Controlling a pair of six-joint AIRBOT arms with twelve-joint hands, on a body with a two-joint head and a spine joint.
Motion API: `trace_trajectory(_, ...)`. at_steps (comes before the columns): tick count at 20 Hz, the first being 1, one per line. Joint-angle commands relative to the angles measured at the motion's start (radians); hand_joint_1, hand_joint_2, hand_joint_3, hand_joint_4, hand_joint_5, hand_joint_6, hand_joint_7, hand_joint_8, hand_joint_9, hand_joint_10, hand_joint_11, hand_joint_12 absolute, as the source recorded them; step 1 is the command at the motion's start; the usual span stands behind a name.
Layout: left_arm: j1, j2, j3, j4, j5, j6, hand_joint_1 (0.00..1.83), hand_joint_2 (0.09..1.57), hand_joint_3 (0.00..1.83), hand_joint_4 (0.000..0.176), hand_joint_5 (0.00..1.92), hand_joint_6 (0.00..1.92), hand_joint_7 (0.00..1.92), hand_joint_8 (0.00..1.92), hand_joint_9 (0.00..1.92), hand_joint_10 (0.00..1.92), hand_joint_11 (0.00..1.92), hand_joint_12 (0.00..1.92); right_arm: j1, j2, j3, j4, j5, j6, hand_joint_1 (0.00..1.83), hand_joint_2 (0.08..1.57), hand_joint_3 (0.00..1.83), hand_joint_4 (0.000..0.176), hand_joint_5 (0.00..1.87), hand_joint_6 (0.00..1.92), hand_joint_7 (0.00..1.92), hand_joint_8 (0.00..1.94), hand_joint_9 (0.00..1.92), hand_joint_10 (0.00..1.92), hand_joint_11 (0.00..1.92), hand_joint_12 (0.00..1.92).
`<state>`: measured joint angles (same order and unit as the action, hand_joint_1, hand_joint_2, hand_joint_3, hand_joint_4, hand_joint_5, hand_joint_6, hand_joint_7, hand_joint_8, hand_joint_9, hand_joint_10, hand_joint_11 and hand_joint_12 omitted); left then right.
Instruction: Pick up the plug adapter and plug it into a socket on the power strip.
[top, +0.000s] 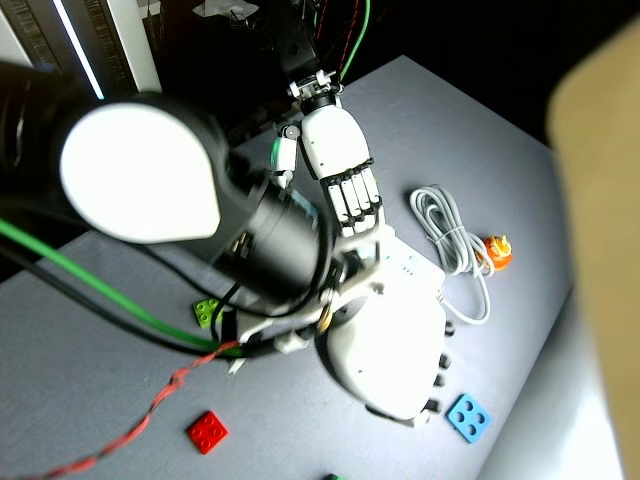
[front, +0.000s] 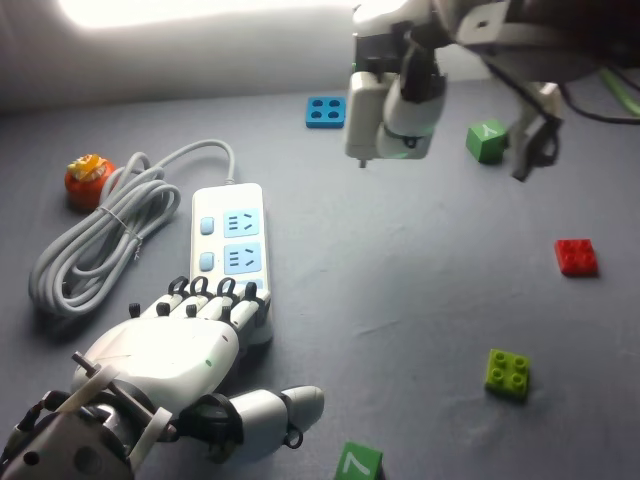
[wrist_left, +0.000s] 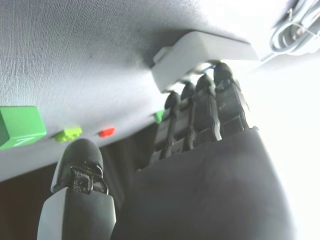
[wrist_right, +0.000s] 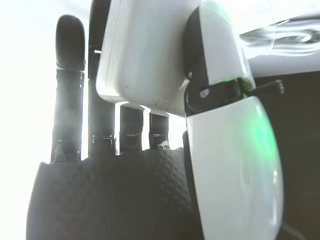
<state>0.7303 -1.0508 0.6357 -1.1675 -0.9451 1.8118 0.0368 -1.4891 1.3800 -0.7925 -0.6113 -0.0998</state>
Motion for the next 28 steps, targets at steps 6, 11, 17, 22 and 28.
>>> trace_trajectory(6, 0.000, -0.006, -0.001, 0.033, -0.018, -0.006, 0.04, 1.22, 0.00, 0.000, 0.06, 0.00, 0.05, 0.00, 0.05, 0.00, 0.00, 0.17, 0.015, -0.084, -0.008, -0.104, -0.023, 0.087, 1.22, 1.12, 0.00, 0.016, 0.93, 1.10, 1.02, 0.90, 1.06, 0.34, 0.60, 1.21)
trace_trajectory(11, 0.001, -0.006, -0.003, 0.033, -0.018, -0.006, 0.07, 1.22, 0.00, 0.000, 0.05, 0.00, 0.04, 0.00, 0.04, 0.00, 0.00, 0.17, -0.009, -0.189, 0.044, -0.194, -0.067, 0.129, 1.22, 1.12, 0.00, 0.014, 0.92, 1.11, 1.03, 0.91, 1.06, 0.34, 0.58, 1.22)
trace_trajectory(17, 0.006, -0.007, -0.006, 0.033, -0.018, -0.006, 0.05, 1.22, 0.00, 0.000, 0.05, 0.00, 0.04, 0.00, 0.04, 0.00, 0.00, 0.18, -0.025, -0.267, 0.152, -0.207, -0.046, 0.165, 1.21, 1.13, 0.00, 0.015, 0.91, 1.14, 1.00, 0.93, 1.05, 0.32, 0.57, 1.23)
trace_trajectory(22, 0.008, -0.007, -0.006, 0.033, -0.018, -0.001, 0.05, 1.22, 0.00, 0.000, 0.07, 0.00, 0.07, 0.01, 0.07, 0.01, 0.00, 0.23, -0.043, -0.319, 0.219, -0.215, -0.035, 0.161, 1.21, 1.13, 0.00, 0.015, 0.91, 1.15, 0.99, 0.94, 1.03, 0.31, 0.54, 1.25)
trace_trajectory(28, 0.011, -0.006, -0.006, 0.033, -0.011, 0.001, 0.01, 1.23, 0.00, 0.000, 0.05, 0.00, 0.05, 0.00, 0.05, 0.00, 0.00, 0.17, -0.059, -0.371, 0.263, -0.215, -0.021, 0.148, 1.21, 1.13, 0.00, 0.012, 0.91, 1.14, 1.01, 0.92, 1.04, 0.31, 0.57, 1.23)
